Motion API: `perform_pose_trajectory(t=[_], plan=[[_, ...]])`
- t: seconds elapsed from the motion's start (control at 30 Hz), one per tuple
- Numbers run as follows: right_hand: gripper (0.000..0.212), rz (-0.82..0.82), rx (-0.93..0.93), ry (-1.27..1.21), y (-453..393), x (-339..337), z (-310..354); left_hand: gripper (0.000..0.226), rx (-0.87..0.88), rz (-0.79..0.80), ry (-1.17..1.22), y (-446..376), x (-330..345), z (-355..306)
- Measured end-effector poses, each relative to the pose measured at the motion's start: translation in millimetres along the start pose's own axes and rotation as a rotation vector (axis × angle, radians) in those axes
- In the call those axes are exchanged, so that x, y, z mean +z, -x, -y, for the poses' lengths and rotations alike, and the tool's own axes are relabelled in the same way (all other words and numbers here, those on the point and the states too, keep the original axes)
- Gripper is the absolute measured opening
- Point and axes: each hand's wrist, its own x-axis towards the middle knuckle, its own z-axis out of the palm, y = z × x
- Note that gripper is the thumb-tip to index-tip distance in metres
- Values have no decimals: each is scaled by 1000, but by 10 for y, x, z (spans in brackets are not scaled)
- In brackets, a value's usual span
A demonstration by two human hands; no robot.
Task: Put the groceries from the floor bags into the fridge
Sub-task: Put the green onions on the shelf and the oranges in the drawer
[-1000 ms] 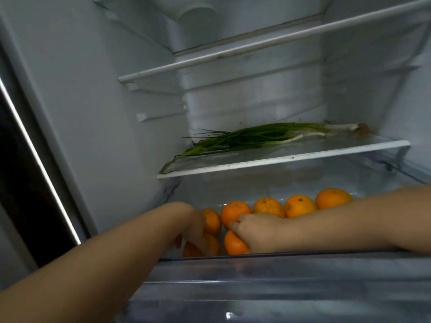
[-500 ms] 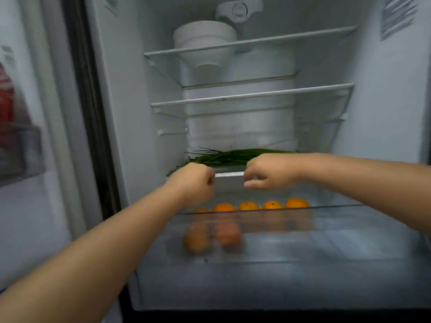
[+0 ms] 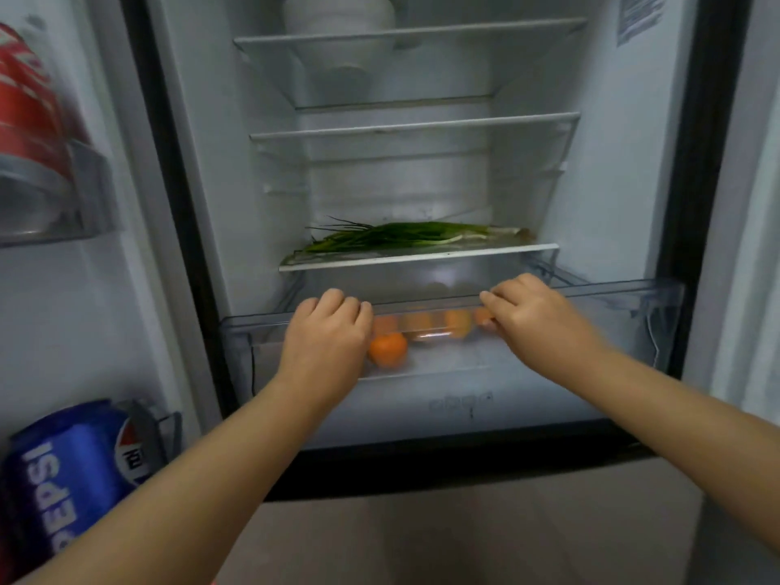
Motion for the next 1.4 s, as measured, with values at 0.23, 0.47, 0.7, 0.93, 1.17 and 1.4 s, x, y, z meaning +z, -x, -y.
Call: perform_pose_trajectory(t=[0.23,0.47,0.7,0.93,1.17,1.4], plan=[[28,-82,-116,68,52,87,-71,28,60,55,-23,-19,-57,39],[36,-67,-155,0,-131,101,-171,43,151,-5,-279,-185,-31,25],[20,-3,-112,143,-403,398,-233,12,3,259,-212,-579,134,39],[25,115,7,132,-579,828,-372,34,-83,483,-231,-944,425,48],[36,170,124,66,-827,1422,-424,35,-144,576,-245,-1258,908,111],[41,147,191,61,-835,1677,-461,28,-43,642,-337,-1415,1137,210]])
